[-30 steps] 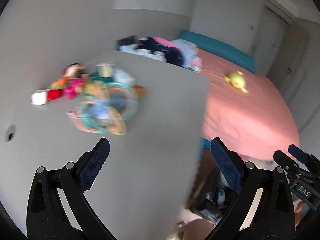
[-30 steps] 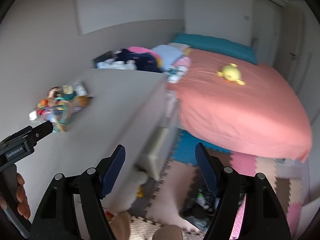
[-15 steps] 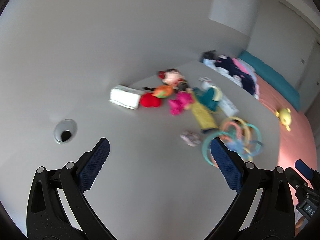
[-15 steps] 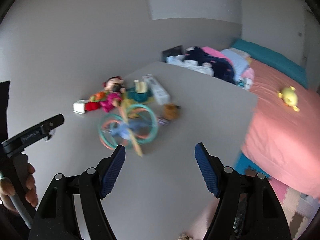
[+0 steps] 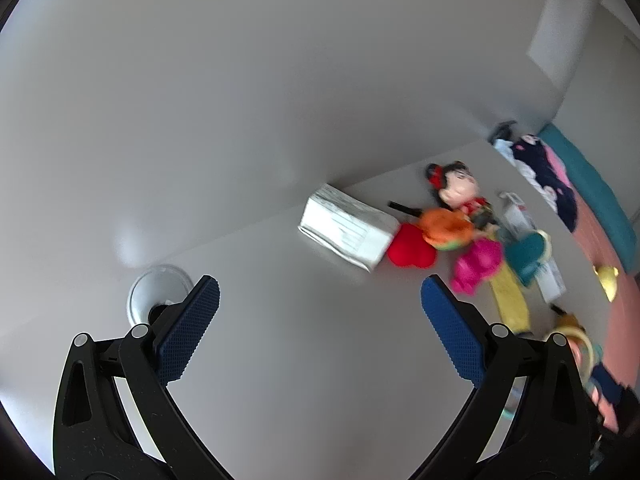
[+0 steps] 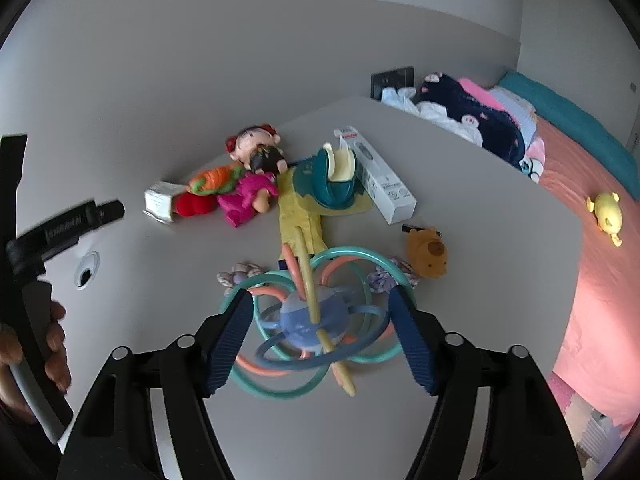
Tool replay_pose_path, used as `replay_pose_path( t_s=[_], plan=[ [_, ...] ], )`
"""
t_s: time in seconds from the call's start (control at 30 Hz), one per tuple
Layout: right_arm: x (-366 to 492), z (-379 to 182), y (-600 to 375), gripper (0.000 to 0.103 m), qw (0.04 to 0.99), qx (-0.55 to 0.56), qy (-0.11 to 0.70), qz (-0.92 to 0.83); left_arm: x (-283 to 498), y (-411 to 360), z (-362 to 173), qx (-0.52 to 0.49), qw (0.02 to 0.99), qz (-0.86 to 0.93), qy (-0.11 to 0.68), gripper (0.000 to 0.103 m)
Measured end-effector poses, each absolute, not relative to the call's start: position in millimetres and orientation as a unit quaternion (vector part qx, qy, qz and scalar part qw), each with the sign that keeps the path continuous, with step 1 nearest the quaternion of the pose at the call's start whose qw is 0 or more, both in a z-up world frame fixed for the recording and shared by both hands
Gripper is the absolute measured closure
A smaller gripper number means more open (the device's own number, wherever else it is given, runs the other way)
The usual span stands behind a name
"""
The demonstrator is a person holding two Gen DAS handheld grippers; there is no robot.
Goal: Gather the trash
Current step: 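Grasp the ring rattle with right tool while left tool grasps paper tag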
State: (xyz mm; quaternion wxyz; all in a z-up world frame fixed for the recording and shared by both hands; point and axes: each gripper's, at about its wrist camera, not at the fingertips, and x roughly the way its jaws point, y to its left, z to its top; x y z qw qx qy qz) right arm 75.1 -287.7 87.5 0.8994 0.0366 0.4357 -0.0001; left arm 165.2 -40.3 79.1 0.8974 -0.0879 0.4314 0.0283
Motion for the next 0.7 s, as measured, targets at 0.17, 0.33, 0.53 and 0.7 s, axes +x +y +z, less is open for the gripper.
replay_pose_path(
  t_s=[0.17, 0.33, 0.53, 0.7],
  plan=[
    [84, 82, -292, 0.056, 0.901, 0.021, 0.433, -0.01, 196, -37, 65, -0.119, 0.881, 0.058, 0.455, 0.005],
    [85, 88, -293, 0.07, 0.905, 0.016, 0.425, -0.002, 217, -34, 50, -0.185, 0.855, 0.1, 0.475, 0.005],
    [84, 89, -294, 0.071, 0.906, 0.016, 0.422, 0.007, 245, -35, 37, -0.229, 0.824, 0.15, 0.496, 0.007],
    [82, 89, -296, 0.07, 0.906, 0.016, 0.422, 0.011, 259, -42, 36, -0.2, 0.823, 0.167, 0.505, 0.052]
  ],
)
